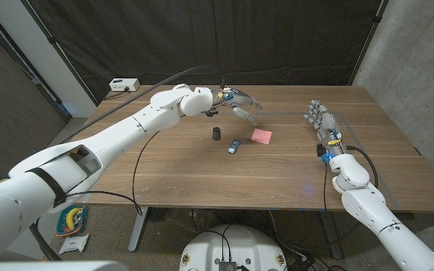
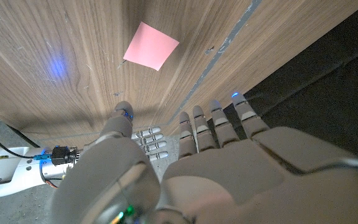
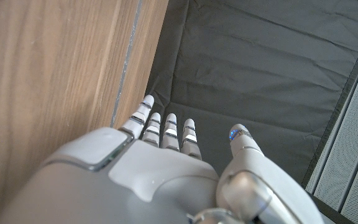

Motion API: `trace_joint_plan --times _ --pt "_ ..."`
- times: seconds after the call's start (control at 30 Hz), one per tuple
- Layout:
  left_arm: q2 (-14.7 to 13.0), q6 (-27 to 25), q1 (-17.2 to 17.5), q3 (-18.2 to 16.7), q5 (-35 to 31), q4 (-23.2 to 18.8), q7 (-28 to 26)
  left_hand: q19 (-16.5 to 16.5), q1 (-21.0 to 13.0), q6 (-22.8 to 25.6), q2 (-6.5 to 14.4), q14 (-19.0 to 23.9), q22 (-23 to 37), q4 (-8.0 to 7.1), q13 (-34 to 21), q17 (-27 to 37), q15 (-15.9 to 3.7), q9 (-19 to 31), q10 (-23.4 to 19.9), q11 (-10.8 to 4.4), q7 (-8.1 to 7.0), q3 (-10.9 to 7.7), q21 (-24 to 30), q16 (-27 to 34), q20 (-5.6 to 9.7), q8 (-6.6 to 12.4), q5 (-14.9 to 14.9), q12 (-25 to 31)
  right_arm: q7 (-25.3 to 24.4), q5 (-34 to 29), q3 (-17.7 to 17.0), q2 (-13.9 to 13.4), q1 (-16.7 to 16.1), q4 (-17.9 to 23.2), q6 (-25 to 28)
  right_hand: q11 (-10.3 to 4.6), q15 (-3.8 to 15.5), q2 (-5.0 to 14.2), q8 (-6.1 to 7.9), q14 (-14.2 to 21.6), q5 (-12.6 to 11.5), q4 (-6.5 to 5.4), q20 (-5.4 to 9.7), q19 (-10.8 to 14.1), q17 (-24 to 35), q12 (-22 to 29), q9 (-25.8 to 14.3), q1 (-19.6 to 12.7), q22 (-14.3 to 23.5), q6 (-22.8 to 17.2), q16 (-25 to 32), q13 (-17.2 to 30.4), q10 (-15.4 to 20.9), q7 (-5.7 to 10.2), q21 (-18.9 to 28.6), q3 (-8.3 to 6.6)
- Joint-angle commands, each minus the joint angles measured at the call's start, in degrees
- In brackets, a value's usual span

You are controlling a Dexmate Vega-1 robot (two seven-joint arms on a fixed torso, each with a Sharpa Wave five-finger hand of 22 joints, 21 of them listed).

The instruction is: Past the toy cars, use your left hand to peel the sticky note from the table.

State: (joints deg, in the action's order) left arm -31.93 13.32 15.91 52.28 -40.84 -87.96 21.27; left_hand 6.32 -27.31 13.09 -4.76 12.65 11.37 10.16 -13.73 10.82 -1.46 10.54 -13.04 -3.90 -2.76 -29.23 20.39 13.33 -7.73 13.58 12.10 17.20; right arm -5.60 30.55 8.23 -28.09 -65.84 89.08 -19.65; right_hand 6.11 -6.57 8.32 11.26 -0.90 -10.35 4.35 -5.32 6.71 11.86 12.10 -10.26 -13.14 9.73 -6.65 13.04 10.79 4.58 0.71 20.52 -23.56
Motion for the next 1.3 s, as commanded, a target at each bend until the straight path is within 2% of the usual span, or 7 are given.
trace_joint_plan --times 0.03,0.27,0.37,0.47,0.73,1.03,1.3 --pt "0.1 0.0 -0.6 1.7 -5.6 -1.3 -0.3 0.5 -1.8 1.6 -0.5 1.2 0.2 0.03 -0.2 0.2 -0.2 0.2 -1.2 -0.16 0.19 0.24 0.6 0.3 -0.39 0.41 0.5 0.4 0.4 0.4 -0.1 0.3 -0.1 -0.6 -0.7 0.04 -0.49 -0.04 -0.16 0.2 0.2 0.08 -0.05 0.2 0.2 -0.2 -0.1 -0.3 0.3 -0.6 0.0 0.3 0.3 0.05 -0.1 -0.04" --pt "0.2 0.3 -0.7 2.7 -8.9 -1.7 -1.2 1.3 -4.7 2.0 -1.5 1.7 0.3 0.18 -0.4 0.2 -0.63 0.2 -1.5 -0.59 -0.13 0.46 0.7 0.2 -0.93 0.25 1.2 0.4 0.8 0.2 0.1 0.4 0.0 -1.3 -1.4 0.04 -0.54 -0.05 -0.2 0.2 0.3 0.07 -0.03 0.3 0.2 -0.2 -0.2 -0.3 0.3 -0.6 0.0 0.3 0.3 0.07 -0.2 0.0" --pt "0.4 0.2 -1.1 3.4 -10.5 -1.8 -1.0 0.8 -7.1 1.3 -1.9 1.1 0.3 0.05 -0.4 0.2 -0.95 0.2 0.5 -1.28 -0.77 0.65 0.4 -0.2 -0.82 -0.33 1.8 -0.6 0.8 0.5 0.1 0.5 0.0 -1.4 -1.2 0.06 -0.54 -0.05 -0.2 0.3 0.3 0.06 -0.03 0.3 0.3 -0.2 -0.2 -0.2 0.3 -0.6 0.0 0.3 0.3 0.08 -0.2 0.02" --pt "0.7 0.6 -1.4 4.1 -12.0 -1.5 -1.3 0.5 -8.1 1.2 -1.9 1.0 0.3 -0.04 -0.4 0.2 -1.06 0.3 0.6 -2.3 -1.25 0.72 0.3 -0.3 -0.82 -0.52 2.0 -0.8 0.8 0.7 0.1 0.7 0.1 -1.5 -1.3 0.06 -0.57 -0.06 -0.21 0.3 0.3 0.05 -0.03 0.3 0.3 -0.2 -0.2 -0.2 0.3 -0.6 0.0 0.3 0.4 0.08 -0.3 0.03" --pt "1.2 1.6 -2.1 5.4 -14.3 -0.9 -1.7 0.0 -11.0 3.7 -1.3 1.2 0.3 -0.41 -0.4 0.3 -2.39 0.4 -1.4 -3.9 -3.21 0.98 -0.1 -0.4 -0.4 0.07 2.4 -0.3 1.2 0.8 0.2 0.9 0.3 -2.2 -1.5 0.08 -0.63 -0.06 -0.23 0.3 0.3 -0.02 0.02 0.4 0.3 -0.3 -0.2 -0.1 0.3 -0.6 0.1 0.3 0.4 0.1 -0.4 0.1" --pt "1.8 2.7 -2.7 6.3 -15.6 0.6 -3.4 -0.9 -12.9 6.2 -1.0 0.7 0.2 -0.66 -0.4 0.3 -2.3 0.4 -3.8 -4.56 -3.61 1.54 -0.7 -0.6 -0.74 0.58 2.3 0.3 1.3 0.8 0.2 1.3 0.6 -2.9 -1.7 0.16 -0.66 -0.07 -0.27 0.3 0.3 -0.08 -0.1 0.5 0.4 -0.2 -0.2 0.0 0.4 -0.6 0.1 0.3 0.6 0.08 -0.5 0.17" --pt "2.0 3.2 -3.3 7.6 -18.0 1.6 -5.1 -0.7 -14.0 6.9 -0.7 0.7 0.1 -0.83 -0.4 0.3 -2.72 0.4 -5.3 -5.4 -4.86 2.0 -0.8 -0.6 -0.61 0.49 2.1 0.6 1.6 0.9 0.3 1.5 0.9 -3.7 -1.9 0.21 -0.82 -0.06 -0.27 0.6 0.3 -0.13 -0.14 0.5 0.4 -0.2 -0.2 0.1 0.4 -0.7 0.2 0.3 0.7 0.02 -0.6 0.21"
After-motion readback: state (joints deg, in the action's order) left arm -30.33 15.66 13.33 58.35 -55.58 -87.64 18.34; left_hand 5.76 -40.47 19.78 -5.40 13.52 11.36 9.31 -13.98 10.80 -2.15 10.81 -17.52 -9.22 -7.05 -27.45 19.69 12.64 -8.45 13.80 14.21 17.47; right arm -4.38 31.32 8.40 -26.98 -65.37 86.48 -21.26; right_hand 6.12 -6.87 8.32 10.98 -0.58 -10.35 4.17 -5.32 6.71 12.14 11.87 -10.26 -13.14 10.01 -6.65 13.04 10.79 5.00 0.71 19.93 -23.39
